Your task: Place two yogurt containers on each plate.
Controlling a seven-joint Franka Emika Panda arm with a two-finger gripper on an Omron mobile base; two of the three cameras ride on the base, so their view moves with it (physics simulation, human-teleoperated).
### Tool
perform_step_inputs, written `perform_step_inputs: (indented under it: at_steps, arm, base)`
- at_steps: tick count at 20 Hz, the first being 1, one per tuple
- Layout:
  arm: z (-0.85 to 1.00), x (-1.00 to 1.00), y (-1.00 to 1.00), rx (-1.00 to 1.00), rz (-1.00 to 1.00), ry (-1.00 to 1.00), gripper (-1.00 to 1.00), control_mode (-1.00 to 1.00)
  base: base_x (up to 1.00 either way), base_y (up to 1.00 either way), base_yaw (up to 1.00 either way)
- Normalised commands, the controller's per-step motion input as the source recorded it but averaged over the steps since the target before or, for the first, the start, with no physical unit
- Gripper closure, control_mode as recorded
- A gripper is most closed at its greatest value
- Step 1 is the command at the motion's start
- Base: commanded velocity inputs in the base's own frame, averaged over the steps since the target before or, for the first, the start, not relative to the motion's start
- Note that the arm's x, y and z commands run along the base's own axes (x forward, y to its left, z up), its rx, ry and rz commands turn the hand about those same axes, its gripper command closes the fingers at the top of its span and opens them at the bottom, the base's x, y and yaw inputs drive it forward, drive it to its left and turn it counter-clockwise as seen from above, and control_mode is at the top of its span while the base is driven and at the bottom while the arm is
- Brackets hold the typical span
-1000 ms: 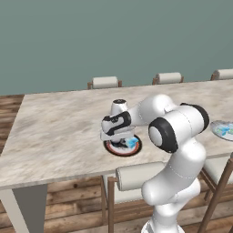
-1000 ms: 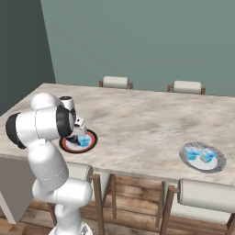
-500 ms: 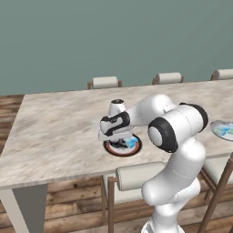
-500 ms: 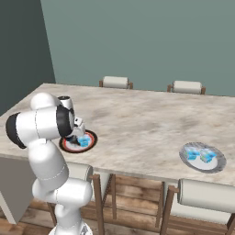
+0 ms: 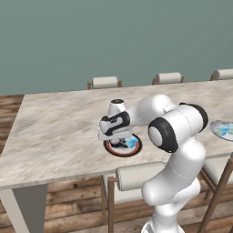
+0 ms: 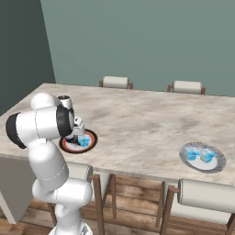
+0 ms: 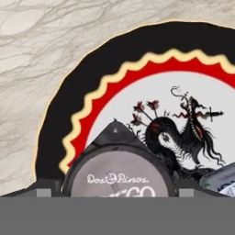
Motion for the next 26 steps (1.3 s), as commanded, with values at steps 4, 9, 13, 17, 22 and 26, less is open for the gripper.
perform_step_inputs:
  at_steps: [4,9,13,17,22,26]
  arm:
    - [0.11,0.00,0.00,0.00,0.00,0.00,-1.00,-1.00]
    - [0.37,0.00,0.00,0.00,0.00,0.00,-1.00,-1.00]
    - [0.60,-0.08,0.00,0.00,0.00,0.00,-1.00,-1.00]
    - [0.54,-0.47,-0.05,0.00,0.00,0.00,-1.00,-1.00]
    - [0.26,-0.98,-0.41,0.01,0.00,-0.05,-1.00,-1.00]
    - [0.08,-1.00,-0.55,0.08,0.00,-0.12,-1.00,-1.00]
  base:
    - [0.00,0.00,0.00]
    - [0.00,0.00,0.00]
    - [0.00,0.00,0.00]
    - [0.00,0.00,0.00]
    - [0.00,0.00,0.00]
    - [0.00,0.00,0.00]
